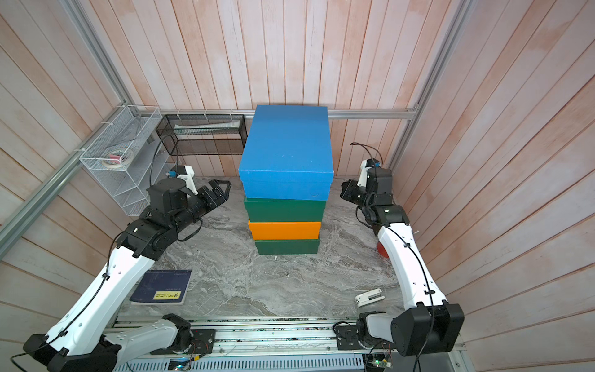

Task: Stack the shoeboxes
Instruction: Adjust the shoebox.

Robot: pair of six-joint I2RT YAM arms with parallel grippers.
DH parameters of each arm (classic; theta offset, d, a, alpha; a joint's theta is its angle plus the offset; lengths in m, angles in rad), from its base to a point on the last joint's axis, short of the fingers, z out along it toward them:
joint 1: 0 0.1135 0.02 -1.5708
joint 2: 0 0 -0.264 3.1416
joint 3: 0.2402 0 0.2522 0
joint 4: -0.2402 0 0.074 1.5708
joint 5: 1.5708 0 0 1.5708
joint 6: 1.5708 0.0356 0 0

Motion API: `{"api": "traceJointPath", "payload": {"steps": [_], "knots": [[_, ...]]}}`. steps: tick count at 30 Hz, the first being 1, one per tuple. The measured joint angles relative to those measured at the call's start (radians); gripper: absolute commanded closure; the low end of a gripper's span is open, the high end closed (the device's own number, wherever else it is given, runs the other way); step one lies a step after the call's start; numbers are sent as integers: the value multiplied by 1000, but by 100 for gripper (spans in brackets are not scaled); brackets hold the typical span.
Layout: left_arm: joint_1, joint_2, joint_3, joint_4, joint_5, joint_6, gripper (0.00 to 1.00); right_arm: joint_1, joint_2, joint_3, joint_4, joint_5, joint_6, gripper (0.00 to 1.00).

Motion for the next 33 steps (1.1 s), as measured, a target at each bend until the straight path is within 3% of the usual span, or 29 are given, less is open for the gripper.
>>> {"api": "traceJointPath", "payload": {"steps": [7, 13, 33], "knots": [[0, 154, 164, 20, 17, 64, 5, 0, 85, 215, -12, -24, -8, 86], [0, 244, 217, 30, 56, 72, 5, 40, 180, 324, -37, -34, -20, 86], [4, 193, 167, 64, 105, 32, 5, 113, 245, 402, -65, -43, -33, 86]]}}
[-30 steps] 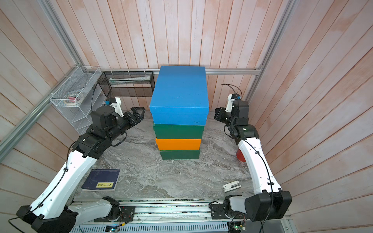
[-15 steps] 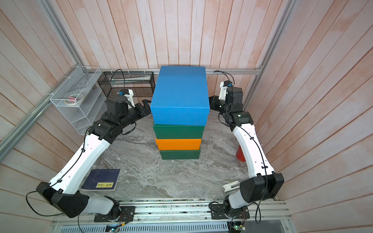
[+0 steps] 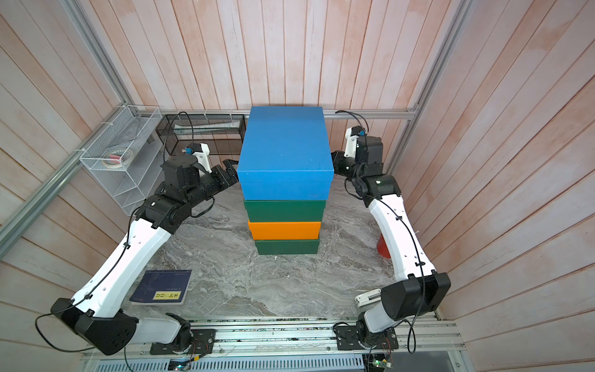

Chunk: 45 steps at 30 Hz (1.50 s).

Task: Stack the shoeboxes
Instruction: Adjust the shoebox.

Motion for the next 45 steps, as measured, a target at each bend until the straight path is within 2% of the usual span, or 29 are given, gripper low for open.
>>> {"api": "traceJointPath", "payload": {"steps": [26, 36, 45], "knots": [[3, -14, -48, 14, -5, -2, 5, 18, -32, -24, 1, 48, 0, 85], [15, 0, -48, 21, -12, 2, 5, 19, -32, -51, 15, 47, 0, 82], [23, 10, -48, 21, -20, 2, 4, 14, -32, -52, 18, 45, 0, 74]]}}
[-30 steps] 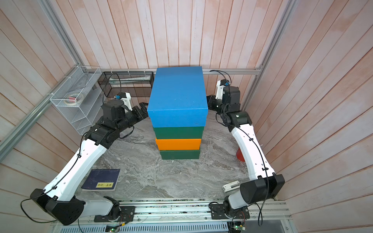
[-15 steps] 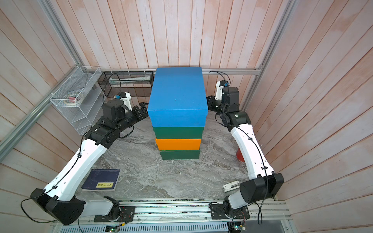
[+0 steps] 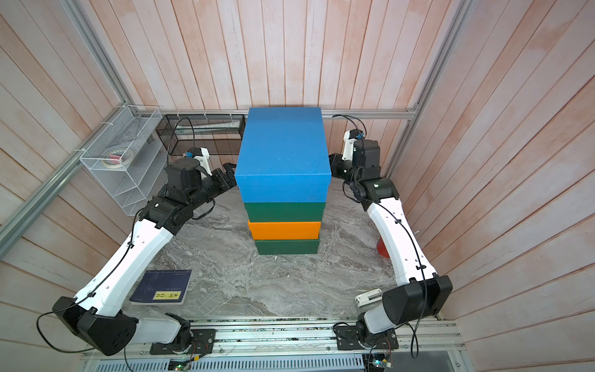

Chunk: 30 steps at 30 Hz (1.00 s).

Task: Stack the shoeboxes
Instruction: Adjust the shoebox.

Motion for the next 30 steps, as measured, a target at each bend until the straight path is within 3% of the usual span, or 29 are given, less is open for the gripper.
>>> {"api": "traceJointPath", "payload": {"steps": [11, 14, 16, 17, 18, 26, 30], "knots": [[87, -60, -22, -38, -34, 35, 2, -114, -58, -59, 0, -8, -12, 63], [103, -106, -50, -40, -68, 72, 0, -130, -106, -95, -2, 28, -34, 54], [107, -135, -73, -42, -91, 98, 0, -132, -138, -122, -2, 53, -49, 46], [107, -145, -81, -44, -103, 110, 0, -132, -156, -140, -1, 68, -57, 6], [109, -154, -89, -45, -115, 122, 0, -132, -169, -158, 0, 80, -62, 2], [119, -191, -186, -22, -133, 175, 0, -137, -216, -320, 21, 116, -81, 2], [120, -234, -269, 34, -100, 203, 0, -137, -296, -476, 107, 104, -93, 2]]}}
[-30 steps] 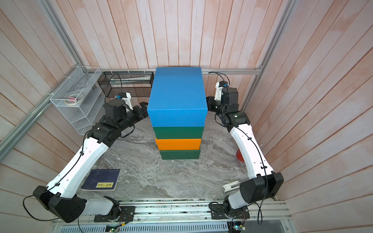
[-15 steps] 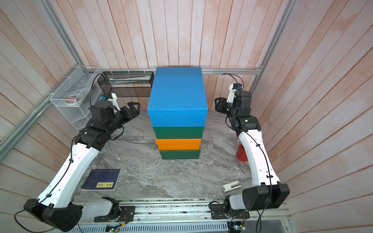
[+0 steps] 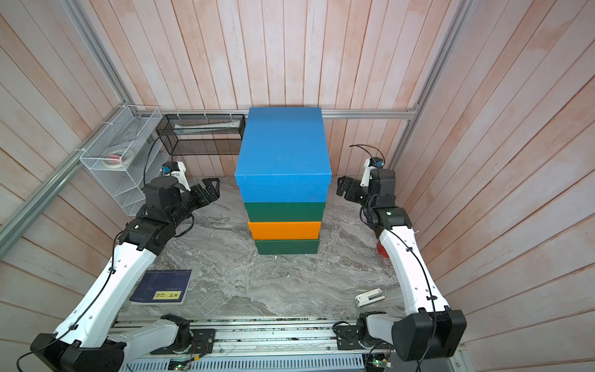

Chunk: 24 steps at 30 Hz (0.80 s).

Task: Stack the shoeboxes
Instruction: Adjust the shoebox.

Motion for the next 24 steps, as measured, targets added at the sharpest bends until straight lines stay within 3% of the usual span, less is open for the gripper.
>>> {"api": "traceJointPath", "payload": {"steps": [3, 6, 12, 15, 24], "knots": [[0, -39, -19, 34, 31, 18, 0, 0, -71, -35, 29, 3, -11, 2], [2, -55, 25, 56, 72, 26, 0, 0, -62, 67, 29, -30, -36, 2], [4, -5, 262, 94, 214, 26, 0, 0, -25, 254, 63, -169, -45, 22], [4, 35, 366, 117, 307, 23, 0, 0, -6, 340, 71, -250, -22, 27], [4, 198, 491, 186, 590, -79, 0, 75, 99, 537, 111, -492, 76, 27]]}}
